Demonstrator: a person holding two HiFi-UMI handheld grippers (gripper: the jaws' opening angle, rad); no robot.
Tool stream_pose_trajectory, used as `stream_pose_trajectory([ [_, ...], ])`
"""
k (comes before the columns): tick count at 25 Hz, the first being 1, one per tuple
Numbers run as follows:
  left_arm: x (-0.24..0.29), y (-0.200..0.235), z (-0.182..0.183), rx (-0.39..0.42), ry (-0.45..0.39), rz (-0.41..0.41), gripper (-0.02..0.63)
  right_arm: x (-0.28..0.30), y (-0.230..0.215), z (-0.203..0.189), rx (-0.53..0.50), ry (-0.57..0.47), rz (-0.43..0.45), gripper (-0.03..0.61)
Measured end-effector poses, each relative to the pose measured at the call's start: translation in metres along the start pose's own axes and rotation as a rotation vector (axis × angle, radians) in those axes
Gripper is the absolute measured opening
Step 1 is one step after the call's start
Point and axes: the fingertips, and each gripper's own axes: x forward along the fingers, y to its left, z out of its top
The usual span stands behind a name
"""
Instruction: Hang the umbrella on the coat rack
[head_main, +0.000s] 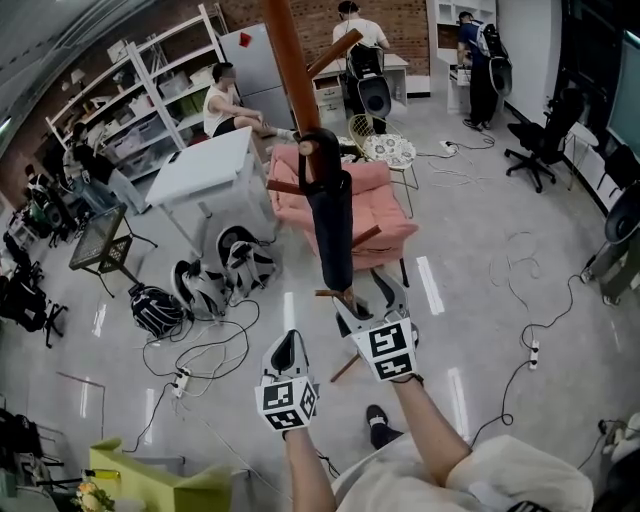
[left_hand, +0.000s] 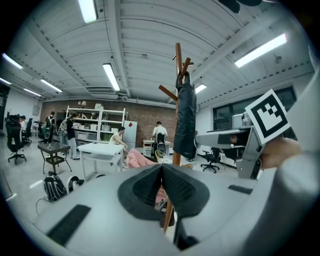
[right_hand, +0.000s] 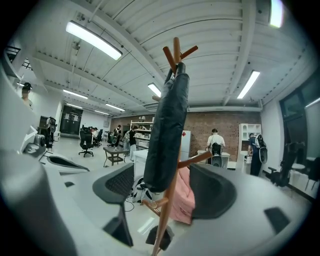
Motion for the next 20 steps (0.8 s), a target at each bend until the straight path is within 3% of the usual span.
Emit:
stream_pose_trajectory([
  [6,-0.011,-0.011,-0.003,0.004,-0.005,-0.008,0.008,-0.014,0.004,-0.016,0.031,0.026,0.022,0.334],
  [14,-0.036,-0.031,0.019,0.018,-0.067,-0.010,0.008,-0.047,0.004,-0.022,0.092,-0.007,0.039,0.333],
  [20,-0.042,-0.046,0.017,0.023,-0.088,-0.008,0.008,-0.083,-0.003,-0.050,0.108,-0.002,0.036,0.333],
])
